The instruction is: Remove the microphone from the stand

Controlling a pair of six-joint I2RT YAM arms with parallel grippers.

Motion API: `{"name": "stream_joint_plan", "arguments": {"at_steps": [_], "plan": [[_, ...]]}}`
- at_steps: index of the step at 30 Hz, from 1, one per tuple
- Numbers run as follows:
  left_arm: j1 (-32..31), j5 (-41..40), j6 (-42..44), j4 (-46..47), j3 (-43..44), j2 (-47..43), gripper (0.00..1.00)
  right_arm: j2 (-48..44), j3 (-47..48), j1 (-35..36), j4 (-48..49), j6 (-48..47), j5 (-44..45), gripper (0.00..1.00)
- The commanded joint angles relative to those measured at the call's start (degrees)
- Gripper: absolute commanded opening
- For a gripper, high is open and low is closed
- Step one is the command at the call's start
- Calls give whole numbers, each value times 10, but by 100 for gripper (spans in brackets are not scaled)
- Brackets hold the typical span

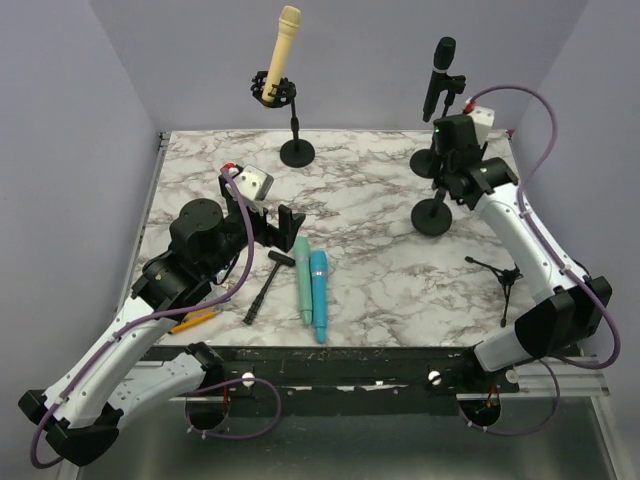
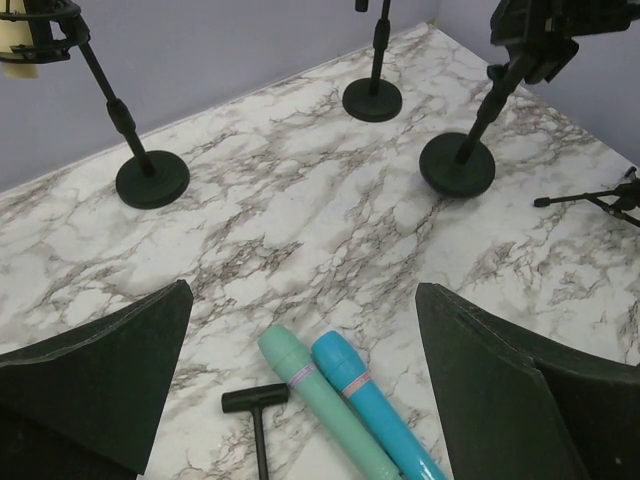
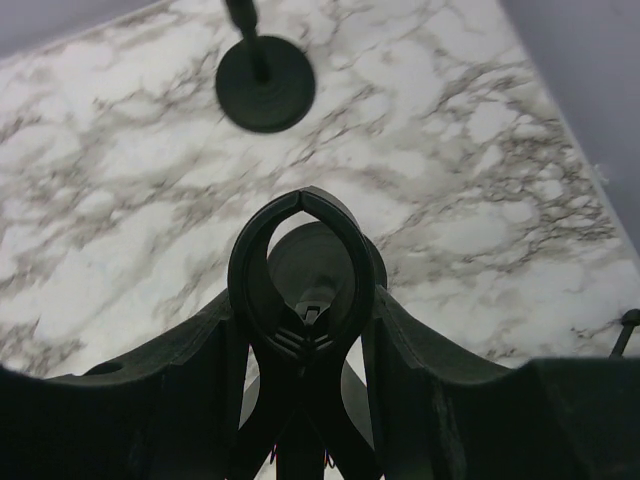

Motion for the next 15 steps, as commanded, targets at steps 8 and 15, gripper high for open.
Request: {"name": "stream_joint_plan", "arguments": {"at_steps": [8,15], "plan": [[1,24,-12,5,2,-5,98,73,95,-238,20,-36,-87,20],[0,31,-16,6,1,-4,98,103,81,-299,32,-25,-116,21]]}}
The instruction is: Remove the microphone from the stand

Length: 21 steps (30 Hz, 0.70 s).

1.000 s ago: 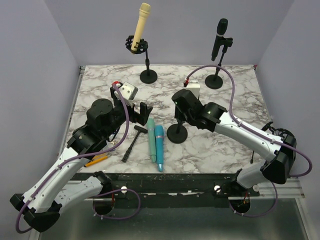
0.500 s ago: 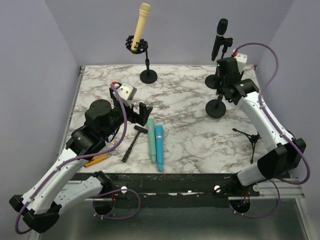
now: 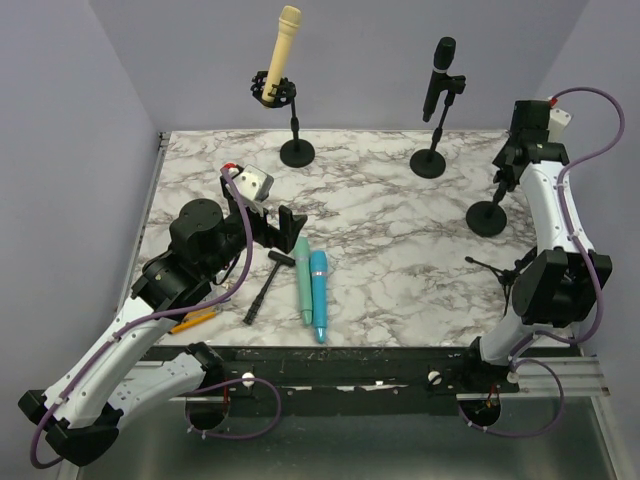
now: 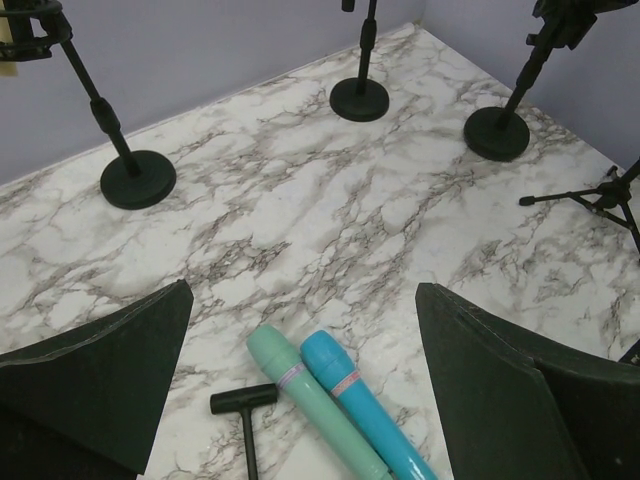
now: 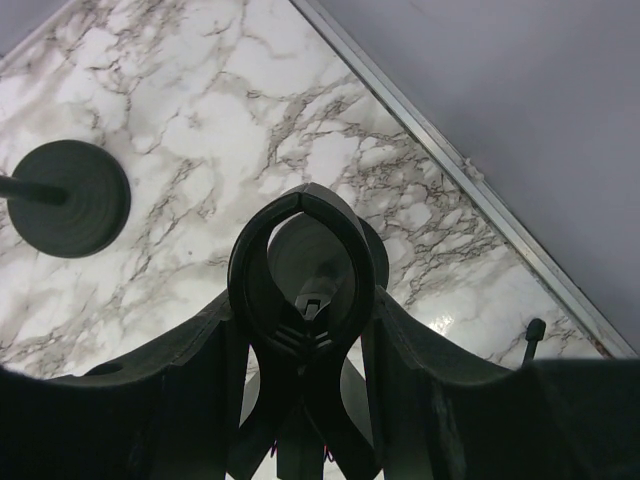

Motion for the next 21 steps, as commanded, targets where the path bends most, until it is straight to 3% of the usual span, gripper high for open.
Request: {"name": "stream_joint_plan", "arguments": {"at_steps": [1,6,10,14,21], "plan": [[-1,16,-8,6,2,-3,98,7,10,-14,25,1,-23,22],[0,17,-8,5,3,-6,98,7,0,-13,35,-8,-43,28],[-1,17,-9,6,3,-10,98,8,2,-14,35,-12,-67,59],[-4,18,-13,10,-1,-8,98,1,6,-14,29,-16,-64,77],[-6,36,-16,7,1,7,98,-29,26,-10,15,-33,-78,86]]}}
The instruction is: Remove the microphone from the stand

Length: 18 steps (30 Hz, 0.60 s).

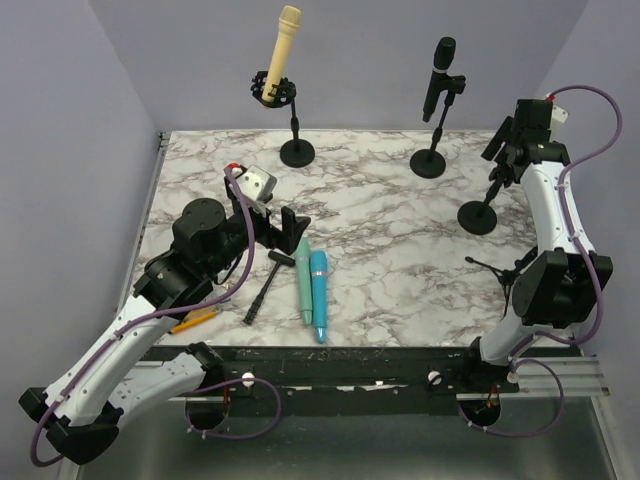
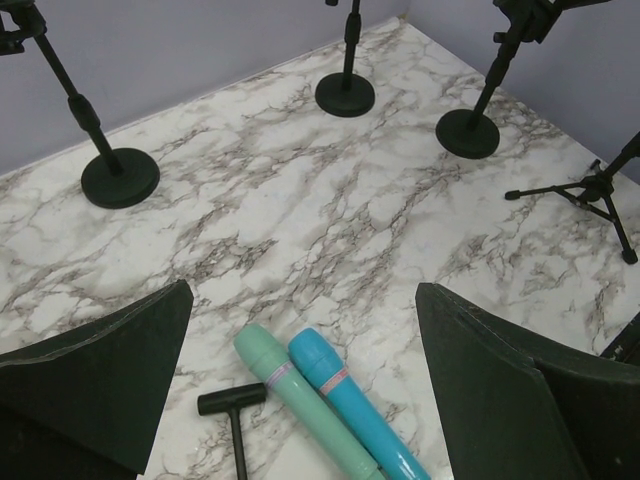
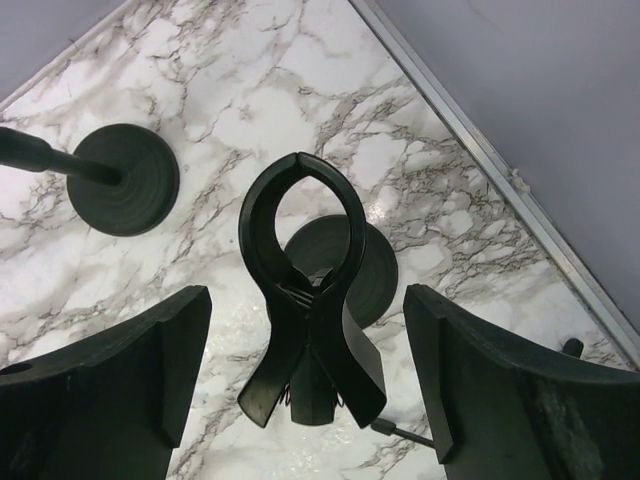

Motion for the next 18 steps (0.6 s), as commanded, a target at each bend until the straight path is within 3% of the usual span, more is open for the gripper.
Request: {"name": "stream_joint_plan", "arguments": {"at_steps": [1,5,10,15,18], "plan": [[-3,18,-8,8,1,3,98,-40,31,6,-7,-28,-18,86],[-2,13,-9,17,-8,4,98,-69,36,14,0,-40,-39,88],[-3,11,-10,19,-9,5,98,-97,21,18,52,-36,-138,93],[-3,7,-1,14,-7,3,98,-104,-33,18,205,-20,-299,100],[-3,7,0,17,-10,-2,98,-88,-69,17,327,-17,-346,100]]}}
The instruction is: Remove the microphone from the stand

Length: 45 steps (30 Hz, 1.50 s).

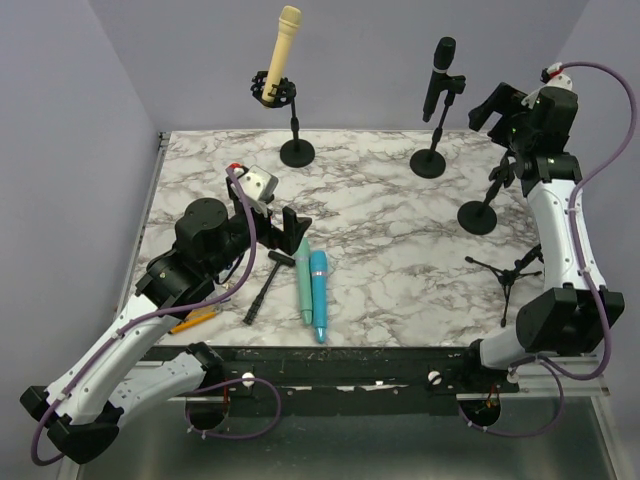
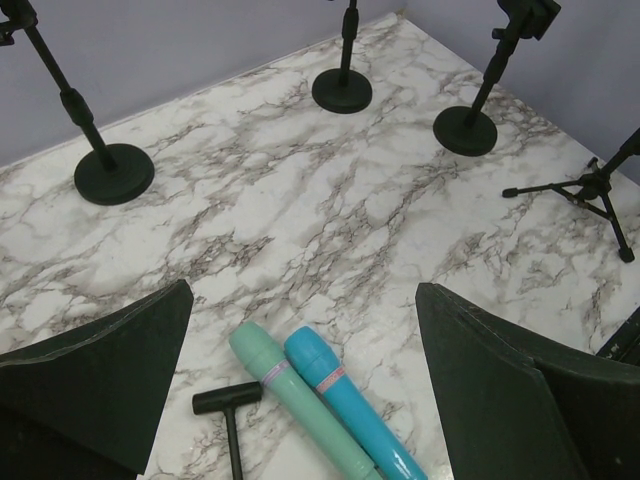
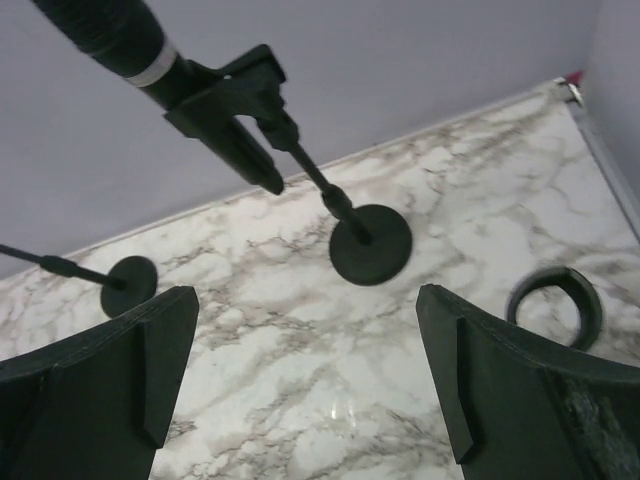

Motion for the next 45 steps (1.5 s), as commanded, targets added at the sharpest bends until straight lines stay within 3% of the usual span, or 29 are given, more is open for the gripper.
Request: {"name": "stream_joint_plan", "arguments": {"at_steps": [1,6,12,15,22,30,45], "plan": [[-2,-5,6,15,-6,-9,98,26,-57,3,212,5,-137,100],[-2,-18,12,15,-6,-14,98,75,-86,2,380,10,-177,100],[-2,-16,14,12,-3,-17,98,147,-48,3,419,47,-198,98],[-2,-19,17,10,-2,-16,98,153,-76,3,465,60,-194,96],[-2,-17,16,12,-4,-15,98,161,-144,14,503,-5,-128,77],[-2,-16,16,12,-5,-4,98,228,-117,29,514,-52,-63,60],[-3,-19,26,16,-9,8,98,366,14,97,500,-162,84,43]]}}
